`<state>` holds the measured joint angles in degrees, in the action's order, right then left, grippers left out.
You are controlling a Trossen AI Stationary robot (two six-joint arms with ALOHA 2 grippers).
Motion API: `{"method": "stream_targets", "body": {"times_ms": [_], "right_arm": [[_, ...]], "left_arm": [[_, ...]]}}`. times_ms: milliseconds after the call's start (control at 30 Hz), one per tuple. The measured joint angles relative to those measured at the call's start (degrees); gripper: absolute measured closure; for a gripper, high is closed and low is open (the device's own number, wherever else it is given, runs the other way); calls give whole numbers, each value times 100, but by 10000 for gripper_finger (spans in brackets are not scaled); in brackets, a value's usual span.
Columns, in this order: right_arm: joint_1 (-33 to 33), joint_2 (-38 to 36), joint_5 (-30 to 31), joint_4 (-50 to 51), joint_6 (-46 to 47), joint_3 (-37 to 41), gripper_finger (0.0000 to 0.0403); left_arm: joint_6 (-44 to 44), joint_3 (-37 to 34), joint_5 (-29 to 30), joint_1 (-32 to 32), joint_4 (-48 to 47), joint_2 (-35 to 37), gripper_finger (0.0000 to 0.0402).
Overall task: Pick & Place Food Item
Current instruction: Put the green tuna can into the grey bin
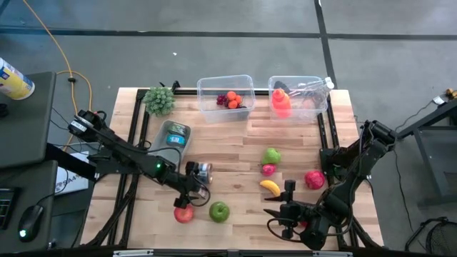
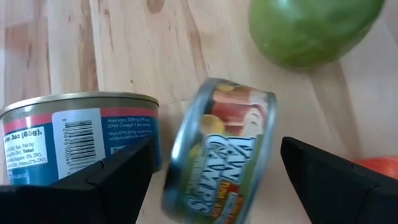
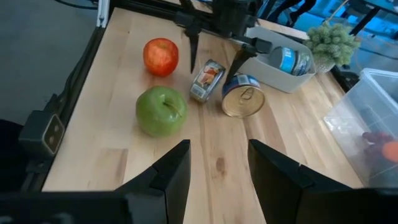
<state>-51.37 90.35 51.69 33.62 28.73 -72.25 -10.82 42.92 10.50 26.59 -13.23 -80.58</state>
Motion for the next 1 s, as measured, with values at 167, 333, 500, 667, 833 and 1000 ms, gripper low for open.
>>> {"method": "stream_targets", "body": {"times_ms": [167,333,500,667,833,1000], "right_arm": [[0,-1,-25,-1,7,0,254],[0,-1,-104,-1,230,0,254],[2,-1,-256,-1,448,0,254],[0,-1,-528,-1,563,0,254],[1,-1,-567,-2,822,0,254],[0,-1,-579,-3,857,0,254]], "left_arm": [[-81,0,-358,-170,-39,0,68],[-259,0,-449,-250,-59,-2,89],[-310,0,-446,-249,-57,-2,137],[-400,0,-444,-249,-46,-4,203],[-704,4,-493,-249,-107,-4,256],[-966,197,-812,-248,-546,31,256]]}}
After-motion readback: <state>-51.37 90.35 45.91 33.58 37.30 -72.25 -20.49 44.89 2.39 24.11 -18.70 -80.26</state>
